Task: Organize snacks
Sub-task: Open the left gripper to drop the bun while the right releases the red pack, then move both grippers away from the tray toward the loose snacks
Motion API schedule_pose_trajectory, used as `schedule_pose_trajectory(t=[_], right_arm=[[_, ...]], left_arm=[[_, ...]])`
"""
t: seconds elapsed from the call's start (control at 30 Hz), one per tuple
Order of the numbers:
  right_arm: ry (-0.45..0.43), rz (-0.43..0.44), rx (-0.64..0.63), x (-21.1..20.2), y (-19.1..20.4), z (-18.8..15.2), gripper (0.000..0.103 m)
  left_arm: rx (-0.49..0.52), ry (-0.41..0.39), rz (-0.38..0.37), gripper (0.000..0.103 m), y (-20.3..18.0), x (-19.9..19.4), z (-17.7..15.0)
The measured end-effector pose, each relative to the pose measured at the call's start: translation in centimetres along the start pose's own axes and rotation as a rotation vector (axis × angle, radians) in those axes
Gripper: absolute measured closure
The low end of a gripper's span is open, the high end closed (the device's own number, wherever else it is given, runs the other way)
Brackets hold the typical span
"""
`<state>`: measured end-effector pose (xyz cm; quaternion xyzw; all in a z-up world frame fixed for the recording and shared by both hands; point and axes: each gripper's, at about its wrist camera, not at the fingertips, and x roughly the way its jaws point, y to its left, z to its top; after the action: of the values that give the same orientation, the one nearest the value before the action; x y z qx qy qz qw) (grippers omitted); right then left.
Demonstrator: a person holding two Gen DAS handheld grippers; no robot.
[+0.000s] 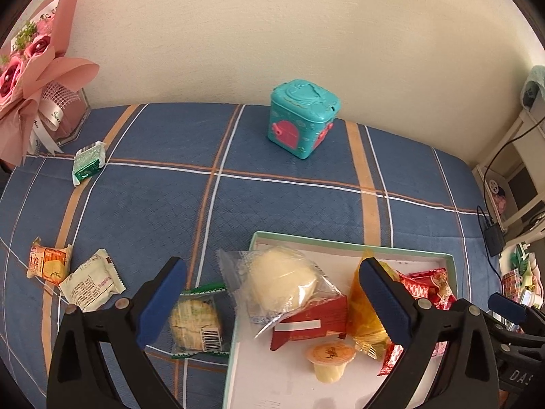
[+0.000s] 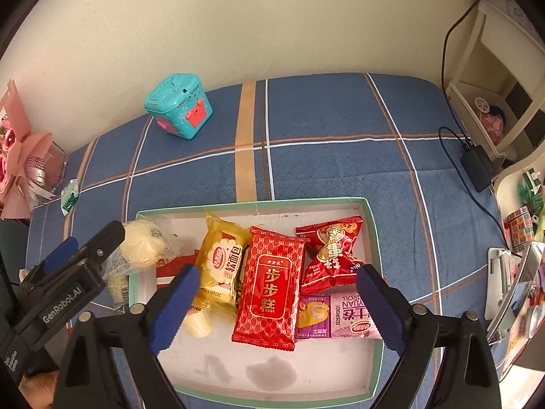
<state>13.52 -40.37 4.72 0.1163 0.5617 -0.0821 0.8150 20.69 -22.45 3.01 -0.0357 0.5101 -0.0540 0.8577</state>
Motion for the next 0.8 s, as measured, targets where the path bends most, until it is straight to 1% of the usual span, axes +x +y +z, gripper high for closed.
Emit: schedule_pose_trajectory(t=[0.03,0.07,0.1,0.27,0.63,0.8], right_arm=[[-0.002,0.003,0.0,0.0,0.0,0.0,0.005],[-0.003,0.004,0.001,0.0,0.0,0.0,0.001],[-0.004,0.004,0.001,0.1,0.0,0.0,0.0],[-0.004,0.009,0.0,0.2,0.2,0.0,0.0],[0.023,-0.011,-0.005,0.4,0.7,-1.1,0.0],[0.008,-0.019,-0.017,-0.2,1.6,-1.6,0.0]], left_arm=[[-0.004,0.002,0.002,0.002,0.2,0.0,0.0],[-0.006,0.002,0.004,0.002,0.2,0.0,0.0],[-0.006,0.002,0.007,0.002,0.3,0.0,0.0],[-0.021,0.007,0.021,0.002,0.7,0.0,-0.2],[-0.068,0.02,0.01,0.002,2.1,-1.6,-0.9],[-0.086,0.014,0.036,0.002,3.2,-2.6,-1.5]])
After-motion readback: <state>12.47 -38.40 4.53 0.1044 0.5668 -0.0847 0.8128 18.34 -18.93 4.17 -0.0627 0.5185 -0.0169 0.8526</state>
